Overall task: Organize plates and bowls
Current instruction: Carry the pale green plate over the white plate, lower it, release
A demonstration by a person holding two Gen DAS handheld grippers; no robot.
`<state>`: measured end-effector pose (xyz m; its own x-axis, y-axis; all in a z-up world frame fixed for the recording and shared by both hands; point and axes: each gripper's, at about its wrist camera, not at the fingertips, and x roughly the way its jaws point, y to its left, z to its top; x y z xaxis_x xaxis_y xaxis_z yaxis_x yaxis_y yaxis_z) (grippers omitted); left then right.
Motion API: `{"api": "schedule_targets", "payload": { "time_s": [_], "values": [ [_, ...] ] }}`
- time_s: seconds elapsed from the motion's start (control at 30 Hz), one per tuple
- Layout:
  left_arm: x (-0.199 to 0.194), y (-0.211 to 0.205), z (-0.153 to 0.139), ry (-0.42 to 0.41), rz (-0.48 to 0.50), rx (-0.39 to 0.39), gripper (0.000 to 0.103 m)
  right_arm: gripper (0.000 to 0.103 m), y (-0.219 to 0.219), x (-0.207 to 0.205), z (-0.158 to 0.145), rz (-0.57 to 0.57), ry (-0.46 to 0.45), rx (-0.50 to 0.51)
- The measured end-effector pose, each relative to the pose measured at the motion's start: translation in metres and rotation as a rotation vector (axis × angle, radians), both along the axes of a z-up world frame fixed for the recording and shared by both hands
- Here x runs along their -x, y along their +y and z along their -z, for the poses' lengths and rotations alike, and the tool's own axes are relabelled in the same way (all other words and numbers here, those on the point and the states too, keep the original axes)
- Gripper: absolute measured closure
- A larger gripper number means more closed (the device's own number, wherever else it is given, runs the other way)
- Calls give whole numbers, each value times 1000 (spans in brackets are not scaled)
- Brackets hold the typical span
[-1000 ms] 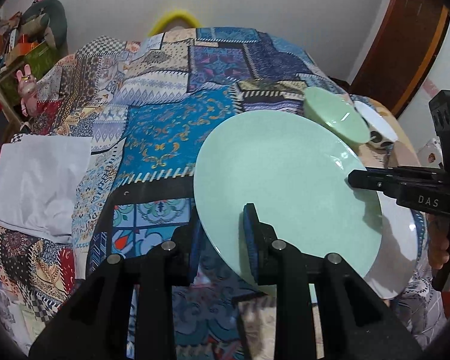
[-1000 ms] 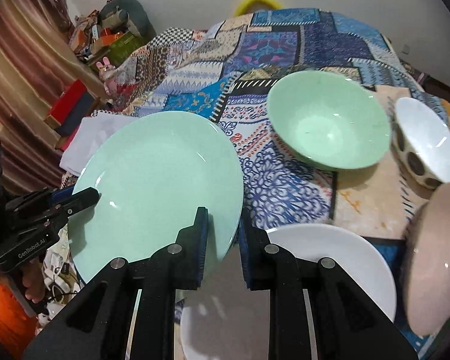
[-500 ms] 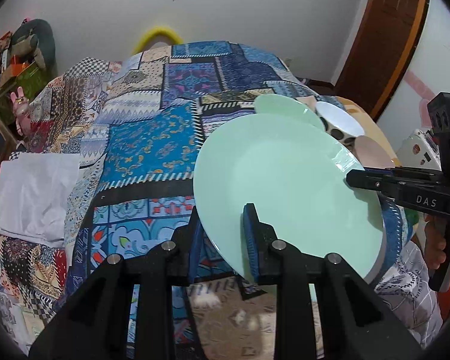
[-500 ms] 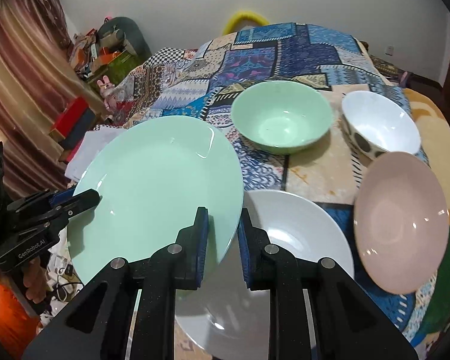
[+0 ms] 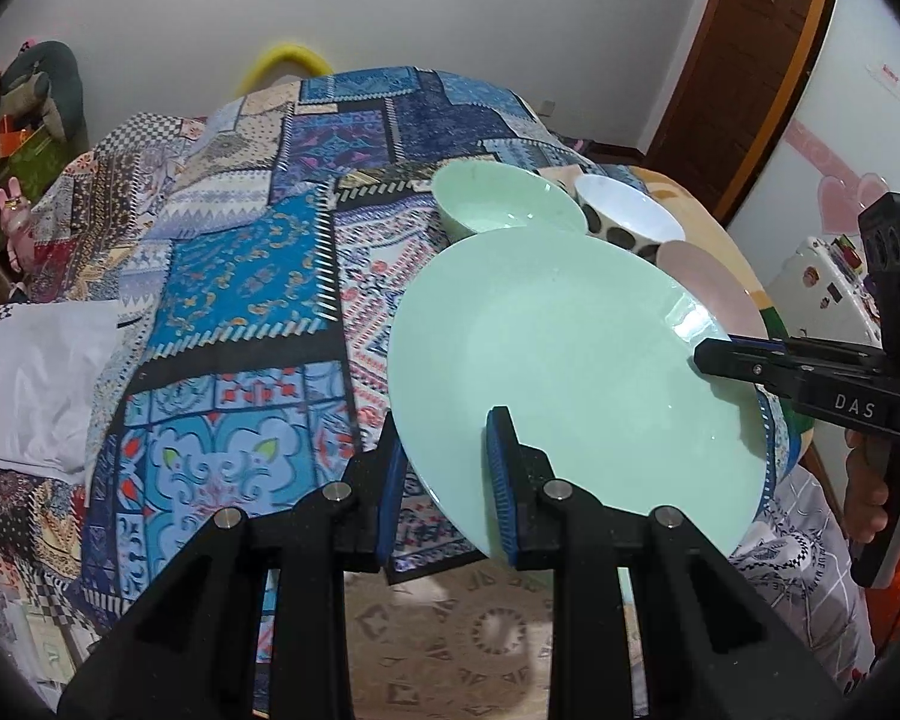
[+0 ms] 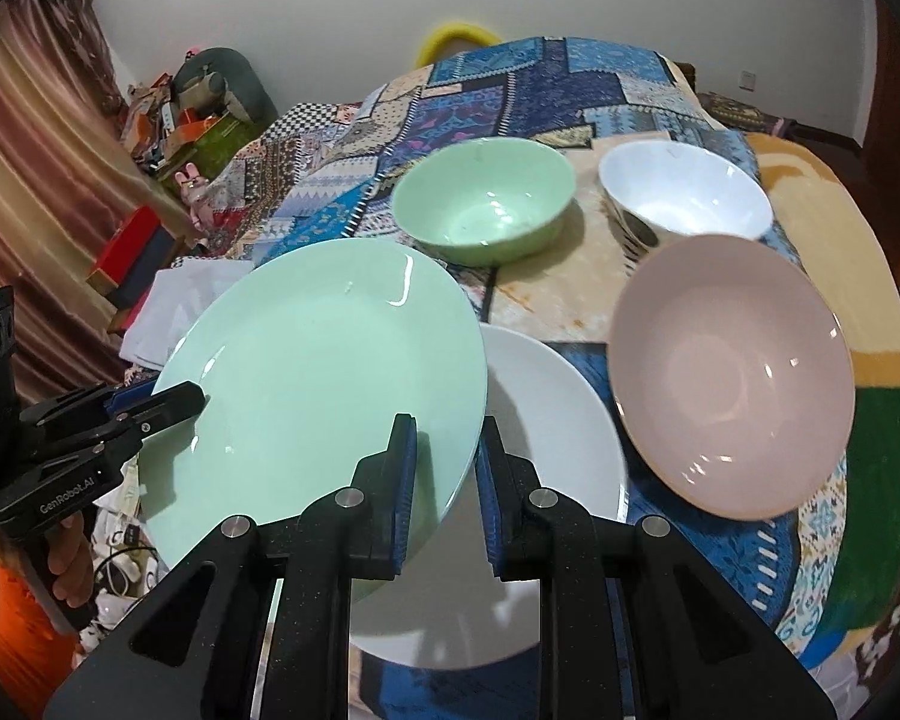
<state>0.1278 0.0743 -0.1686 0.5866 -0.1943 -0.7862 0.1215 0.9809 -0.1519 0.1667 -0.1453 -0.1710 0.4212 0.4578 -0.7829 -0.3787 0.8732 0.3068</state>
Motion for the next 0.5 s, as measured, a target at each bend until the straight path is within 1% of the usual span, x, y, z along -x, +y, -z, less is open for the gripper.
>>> {"api": "schedule_targets", "payload": {
  "time_s": [0.27,0.5],
  "values": [
    [-7,-16,23,65,22,28,77,85,-20,6,17,26,47,-7],
    [-11,-31,41,101,47,24,77,85,-32,10,31,55,90,-14]
  ]
}}
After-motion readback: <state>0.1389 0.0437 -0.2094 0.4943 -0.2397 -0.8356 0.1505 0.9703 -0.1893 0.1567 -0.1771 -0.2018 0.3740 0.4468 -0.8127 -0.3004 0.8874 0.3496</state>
